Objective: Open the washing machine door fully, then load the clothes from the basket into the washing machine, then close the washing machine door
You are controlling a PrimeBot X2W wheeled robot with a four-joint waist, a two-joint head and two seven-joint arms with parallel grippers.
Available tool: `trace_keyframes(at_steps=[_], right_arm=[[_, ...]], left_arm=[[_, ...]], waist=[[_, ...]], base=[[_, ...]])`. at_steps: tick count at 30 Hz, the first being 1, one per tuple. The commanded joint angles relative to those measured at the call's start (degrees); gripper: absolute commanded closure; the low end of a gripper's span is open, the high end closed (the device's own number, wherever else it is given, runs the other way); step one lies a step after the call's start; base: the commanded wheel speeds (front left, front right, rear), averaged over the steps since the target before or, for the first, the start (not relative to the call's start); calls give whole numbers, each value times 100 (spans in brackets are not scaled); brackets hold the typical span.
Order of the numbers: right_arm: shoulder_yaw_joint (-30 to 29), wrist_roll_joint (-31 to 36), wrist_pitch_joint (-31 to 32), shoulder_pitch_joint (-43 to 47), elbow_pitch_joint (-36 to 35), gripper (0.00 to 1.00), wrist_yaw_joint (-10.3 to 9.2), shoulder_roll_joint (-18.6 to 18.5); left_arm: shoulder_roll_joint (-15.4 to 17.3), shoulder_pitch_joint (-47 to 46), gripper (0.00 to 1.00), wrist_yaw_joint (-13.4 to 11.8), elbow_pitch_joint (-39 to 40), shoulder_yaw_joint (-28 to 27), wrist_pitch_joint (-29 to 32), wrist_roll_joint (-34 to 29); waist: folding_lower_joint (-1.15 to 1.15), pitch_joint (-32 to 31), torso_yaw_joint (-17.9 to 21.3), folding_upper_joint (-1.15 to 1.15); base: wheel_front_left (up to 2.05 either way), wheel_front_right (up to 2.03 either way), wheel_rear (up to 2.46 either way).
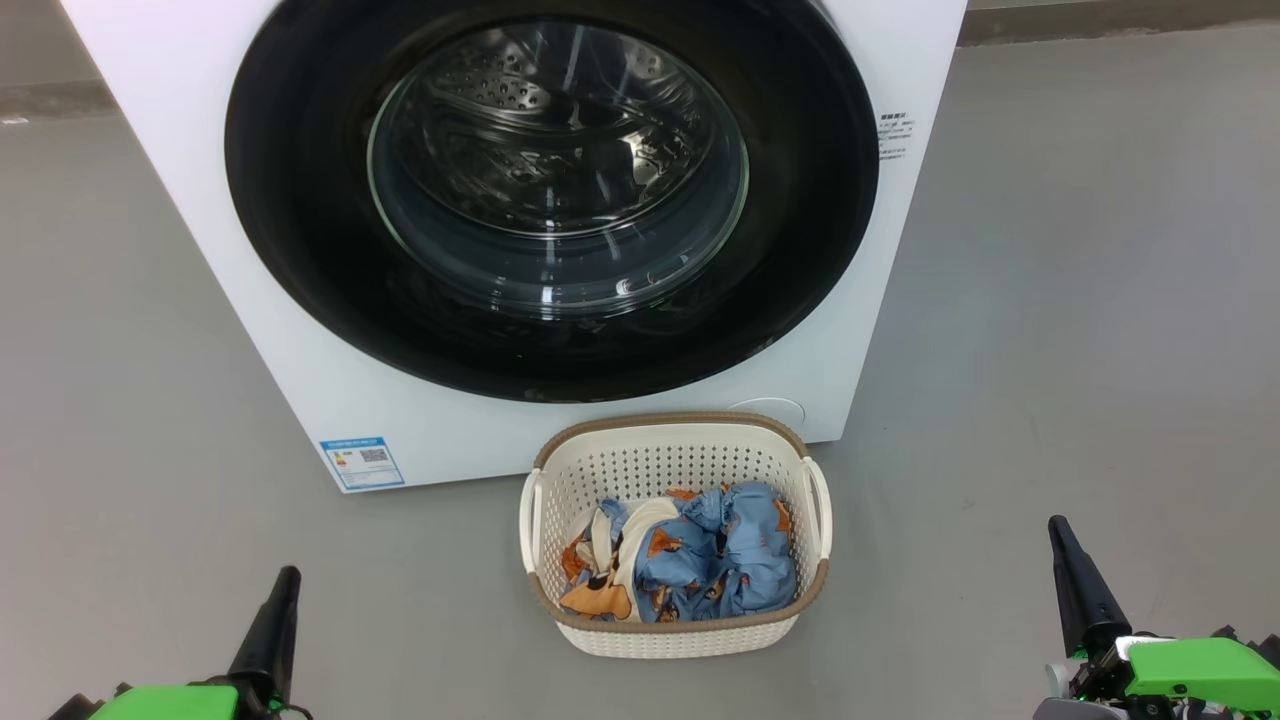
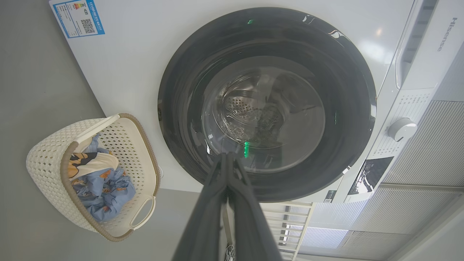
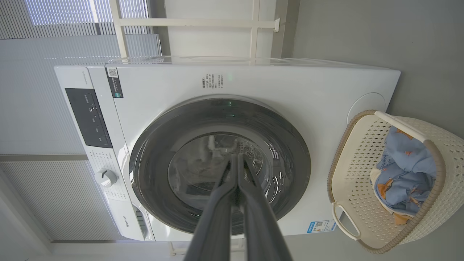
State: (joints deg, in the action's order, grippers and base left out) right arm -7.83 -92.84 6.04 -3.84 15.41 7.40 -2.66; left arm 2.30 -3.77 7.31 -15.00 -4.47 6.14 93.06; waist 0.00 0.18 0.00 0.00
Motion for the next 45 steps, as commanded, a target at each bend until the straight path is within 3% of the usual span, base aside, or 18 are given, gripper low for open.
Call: trace_keyframes(at_steps=[1,37,38,45], right_arm=[[130,69,46,-234,-139,100,9,-25],[127,71,48,-234,-138,100,9,-23],[-1,1,-1,0,1,0,0,3],[30,25,-57,160,229,0,0,69]], left_arm=[[64,-241,100,18,97,-203,33,-88],[61,-242,100,18,96,-207,36,-91],[-2,-1,0,0,-1,-5,0,-8],[-89,164,0,-2,-191,33,-39,-24]], waist=[[0,0,0,0],[0,0,0,0],[0,0,0,0],[1,10,-1,0]], base=[[0,0,0],[0,0,0],[0,0,0],[0,0,0]])
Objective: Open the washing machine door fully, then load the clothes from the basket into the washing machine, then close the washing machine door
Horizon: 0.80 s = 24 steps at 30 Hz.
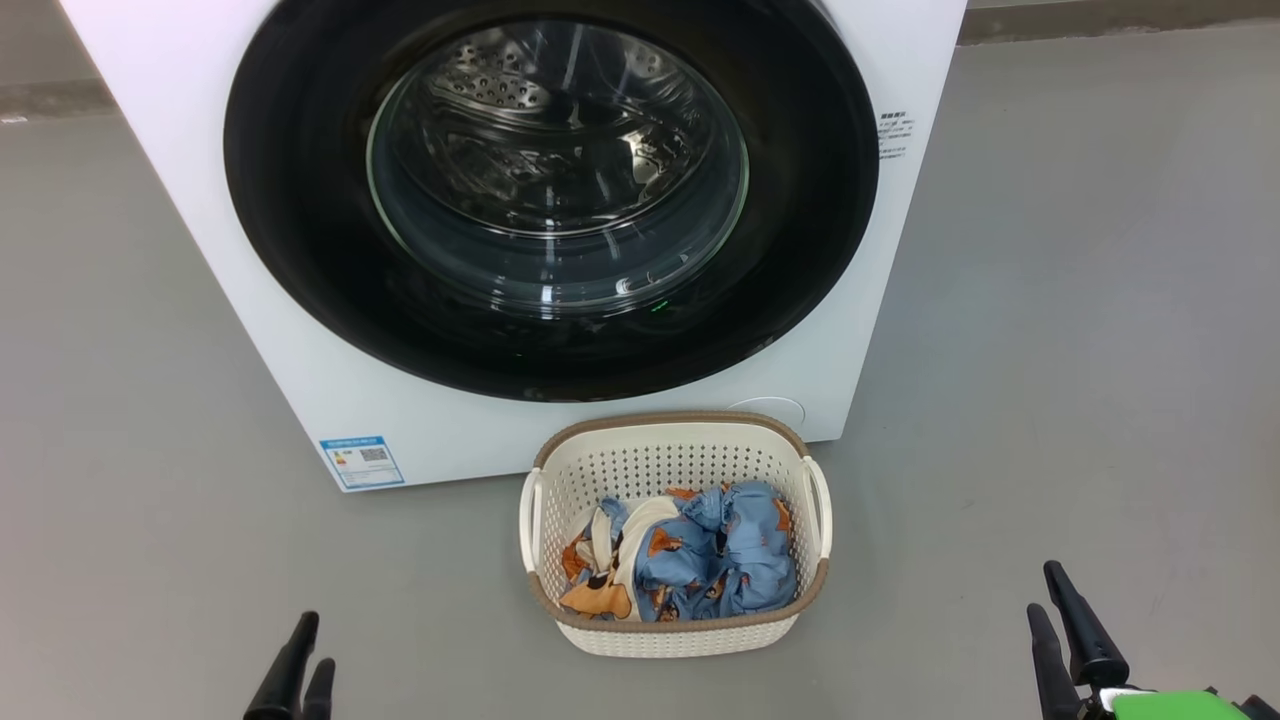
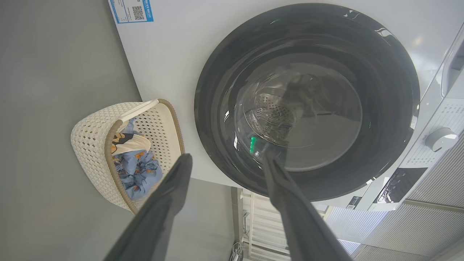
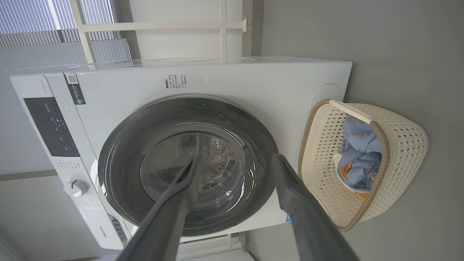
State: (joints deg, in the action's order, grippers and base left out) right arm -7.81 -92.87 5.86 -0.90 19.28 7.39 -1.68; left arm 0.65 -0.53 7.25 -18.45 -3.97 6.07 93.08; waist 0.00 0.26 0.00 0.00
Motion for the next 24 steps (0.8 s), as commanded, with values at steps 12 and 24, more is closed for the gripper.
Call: trace_keyframes(at_steps=[12,24], right_arm=[[143,617,-225,-102,-213,0,2,-83],[273,1551,-426,-90,-296,0,3,-133]], left_arm=[[201,-155,0,7,222,122,-230,-488],[210,-129,0,9,367,125,-433,-1521]], waist=[[0,-5,-38,0],[0,5,-71,0]], base=[[0,0,0],[0,0,0]])
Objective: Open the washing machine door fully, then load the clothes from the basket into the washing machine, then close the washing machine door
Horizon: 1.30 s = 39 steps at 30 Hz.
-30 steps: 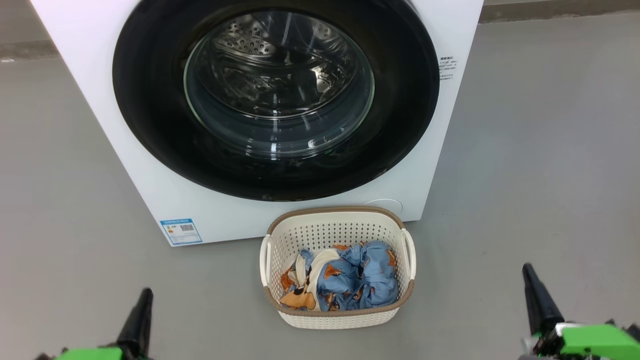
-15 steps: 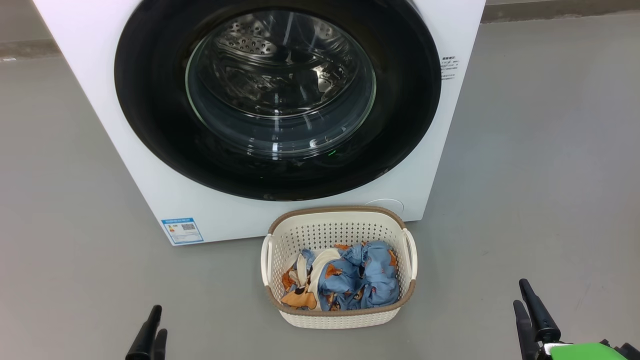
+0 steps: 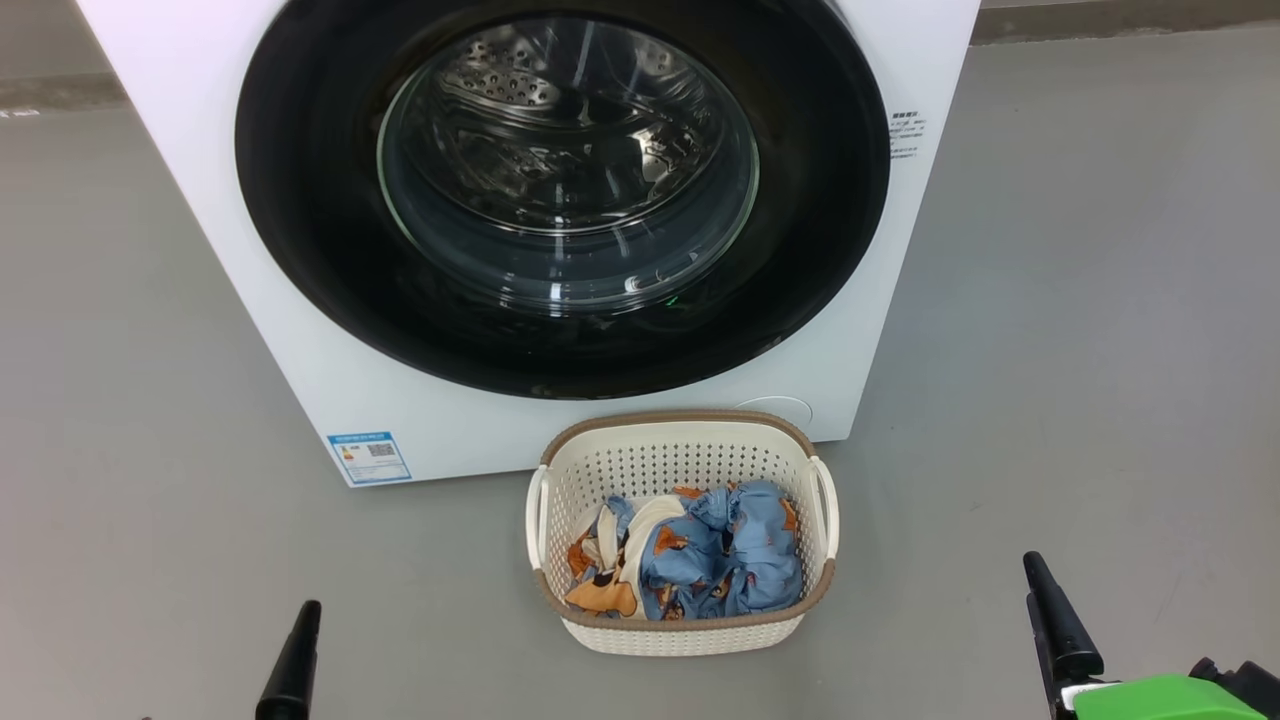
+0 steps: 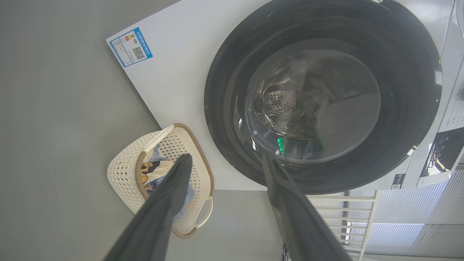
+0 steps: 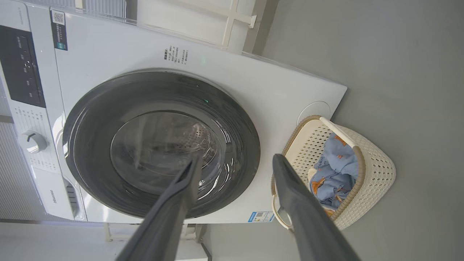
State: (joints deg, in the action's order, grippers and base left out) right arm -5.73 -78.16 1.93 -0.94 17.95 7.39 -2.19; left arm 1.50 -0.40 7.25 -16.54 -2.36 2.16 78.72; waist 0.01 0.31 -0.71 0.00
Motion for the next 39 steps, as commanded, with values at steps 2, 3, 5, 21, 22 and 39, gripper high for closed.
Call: trace_keyframes(at_steps=[2,3,5,21,22,39], right_arm=[[94,211,-66,-81,-173,0,3,-87],[103,274,-83,-80,-179,0,3,-90],[144,384,-116,-77,-187,0,3,-103],[376,1350,-384,-55,-252,0,4,-234],[388,1414,-401,-53,-256,0,5,-240],[608,2404,-685,-30,-320,0,6,-341]], left_arm=[[129,-138,0,9,198,-39,-75,-236],[132,-136,0,9,212,-35,-92,-308],[136,-130,0,9,233,-32,-126,-451],[223,-112,0,12,332,64,-396,-1516],[227,-110,0,12,341,70,-413,-1581],[298,-81,0,15,516,139,-700,-2657]], waist=[[0,1,-3,0],[0,2,-4,0],[0,2,-7,0],[0,5,-35,0],[0,3,-37,0],[0,11,-49,0]], base=[[0,0,0],[0,0,0],[0,0,0],[0,0,0],[0,0,0],[0,0,0]])
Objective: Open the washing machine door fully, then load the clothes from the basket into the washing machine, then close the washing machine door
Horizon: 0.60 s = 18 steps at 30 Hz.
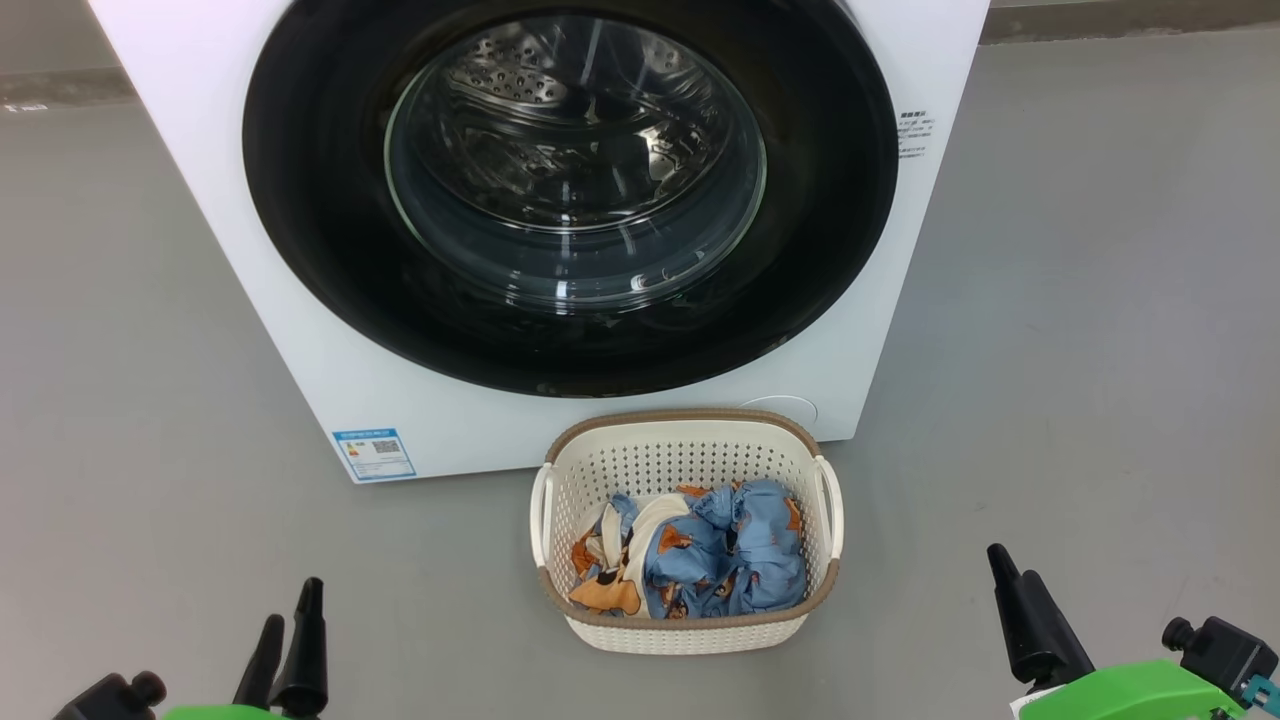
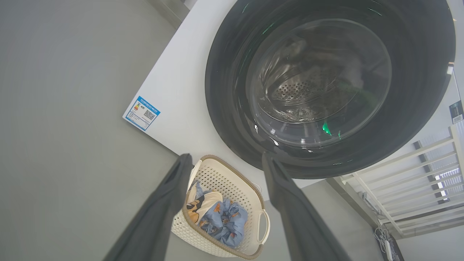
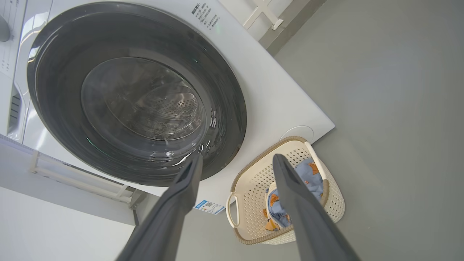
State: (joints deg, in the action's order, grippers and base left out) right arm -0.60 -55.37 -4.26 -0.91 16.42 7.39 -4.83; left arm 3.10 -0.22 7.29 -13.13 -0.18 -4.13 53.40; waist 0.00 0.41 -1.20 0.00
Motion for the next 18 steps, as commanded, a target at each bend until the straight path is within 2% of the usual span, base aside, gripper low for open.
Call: trace_keyframes(at_steps=[1,18], right_arm=[[109,180,-83,-30,-168,0,6,-83],[261,1163,-368,30,-208,0,7,-208]], left_arm=[[142,-95,0,10,186,-73,-88,-186],[219,-53,0,13,328,16,-375,-1260]], waist=[[0,0,1,0],[0,21,-9,0]], base=[[0,0,0],[0,0,0]])
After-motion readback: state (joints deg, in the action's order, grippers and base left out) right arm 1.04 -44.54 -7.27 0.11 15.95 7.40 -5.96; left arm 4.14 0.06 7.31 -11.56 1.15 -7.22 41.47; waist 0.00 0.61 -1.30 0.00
